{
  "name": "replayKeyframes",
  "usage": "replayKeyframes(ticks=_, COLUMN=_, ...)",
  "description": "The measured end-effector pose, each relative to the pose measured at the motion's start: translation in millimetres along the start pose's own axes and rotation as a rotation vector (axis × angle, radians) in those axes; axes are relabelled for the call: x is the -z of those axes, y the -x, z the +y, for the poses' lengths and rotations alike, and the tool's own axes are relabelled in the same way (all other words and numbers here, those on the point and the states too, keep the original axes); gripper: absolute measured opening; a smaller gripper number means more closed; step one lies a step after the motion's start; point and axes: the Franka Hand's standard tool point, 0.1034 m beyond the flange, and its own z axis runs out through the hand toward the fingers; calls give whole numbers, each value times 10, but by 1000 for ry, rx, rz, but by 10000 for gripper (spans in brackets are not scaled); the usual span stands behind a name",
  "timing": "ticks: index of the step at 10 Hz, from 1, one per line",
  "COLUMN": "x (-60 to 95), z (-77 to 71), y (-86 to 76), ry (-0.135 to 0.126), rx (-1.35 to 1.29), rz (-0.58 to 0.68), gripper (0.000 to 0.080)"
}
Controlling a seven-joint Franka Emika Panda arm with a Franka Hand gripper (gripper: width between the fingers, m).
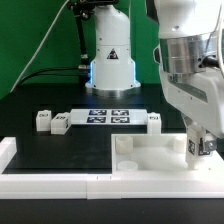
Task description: Assemble one leg
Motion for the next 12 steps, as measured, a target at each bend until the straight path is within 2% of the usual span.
replayKeyframes(ticks=1, x=0, z=0, y=2, ry=1, rx=19, rz=1, gripper=503)
replayKeyframes(ticks=2, x=11, z=-10, y=7, ry=4, rx=144, rz=4, gripper=618)
replayKeyframes(ticks=3, x=24, z=-20, y=21, ry=14, rx=353, rz=12, gripper=640)
replayKeyframes(ticks=8, x=4, z=-38, y=35, ry=41, rx=1019, rz=10, gripper=649)
replayKeyframes(ticks=9, x=5, z=-33, y=25, ry=59, rx=1186, rz=10, gripper=649)
replayKeyframes(ticks=12, x=4, z=-15, y=-8, ry=78, rx=1446, rz=-2, gripper=637)
